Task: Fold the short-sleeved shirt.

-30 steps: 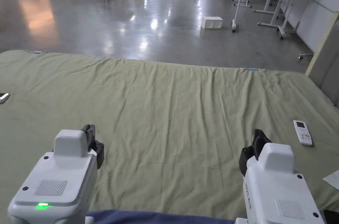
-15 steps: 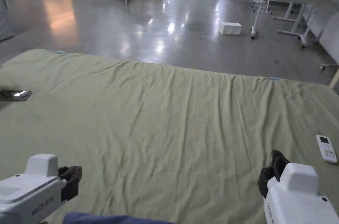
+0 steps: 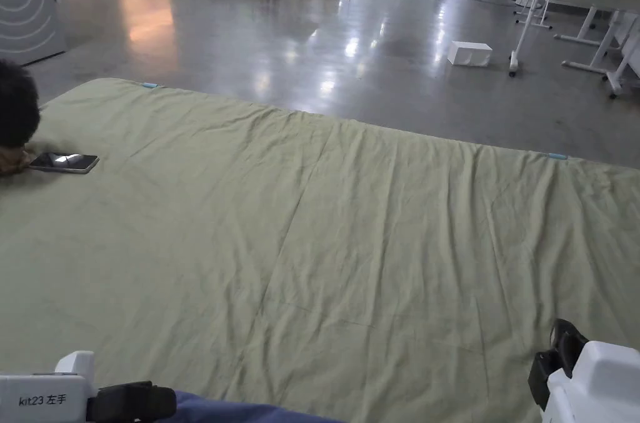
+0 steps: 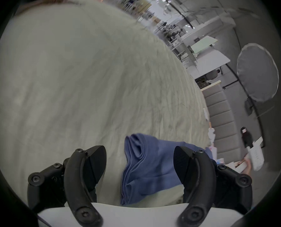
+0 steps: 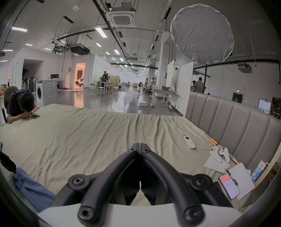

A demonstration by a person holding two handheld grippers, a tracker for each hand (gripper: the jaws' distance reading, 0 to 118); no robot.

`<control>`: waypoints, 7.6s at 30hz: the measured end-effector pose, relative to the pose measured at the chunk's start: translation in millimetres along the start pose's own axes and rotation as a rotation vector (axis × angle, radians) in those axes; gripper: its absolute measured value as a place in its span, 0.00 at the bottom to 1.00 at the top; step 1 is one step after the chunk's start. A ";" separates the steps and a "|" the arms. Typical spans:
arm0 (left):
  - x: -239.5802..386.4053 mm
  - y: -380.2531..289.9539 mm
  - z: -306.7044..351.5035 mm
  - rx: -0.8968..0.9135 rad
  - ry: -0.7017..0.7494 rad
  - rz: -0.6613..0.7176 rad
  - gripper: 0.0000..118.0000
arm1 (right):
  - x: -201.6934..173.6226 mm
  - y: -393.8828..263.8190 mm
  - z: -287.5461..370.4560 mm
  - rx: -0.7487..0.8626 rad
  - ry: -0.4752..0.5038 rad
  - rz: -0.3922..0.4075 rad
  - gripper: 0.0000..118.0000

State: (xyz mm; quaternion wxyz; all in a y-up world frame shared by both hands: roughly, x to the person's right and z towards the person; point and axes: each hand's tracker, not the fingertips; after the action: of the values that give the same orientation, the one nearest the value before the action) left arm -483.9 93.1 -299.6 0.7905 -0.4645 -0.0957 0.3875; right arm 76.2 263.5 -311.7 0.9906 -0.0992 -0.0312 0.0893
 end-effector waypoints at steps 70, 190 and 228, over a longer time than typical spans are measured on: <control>229.0 -85.6 -90.5 -0.243 0.150 -0.276 0.08 | 33.2 -13.1 2.7 -0.058 -0.005 -0.053 0.00; 125.8 -20.0 53.0 0.030 -0.018 -0.289 0.13 | 18.9 -24.0 9.5 -0.151 0.054 -0.041 0.00; 300.8 -142.1 -94.7 -0.185 0.210 -0.670 0.13 | 25.8 -40.8 17.1 -0.182 0.050 -0.079 0.00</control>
State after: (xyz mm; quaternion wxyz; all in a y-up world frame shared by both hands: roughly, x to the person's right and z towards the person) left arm -156.1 203.5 -299.5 0.8339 -0.5140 -0.1956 0.0469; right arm 107.1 232.1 -285.6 0.9807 -0.1897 -0.0185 0.0444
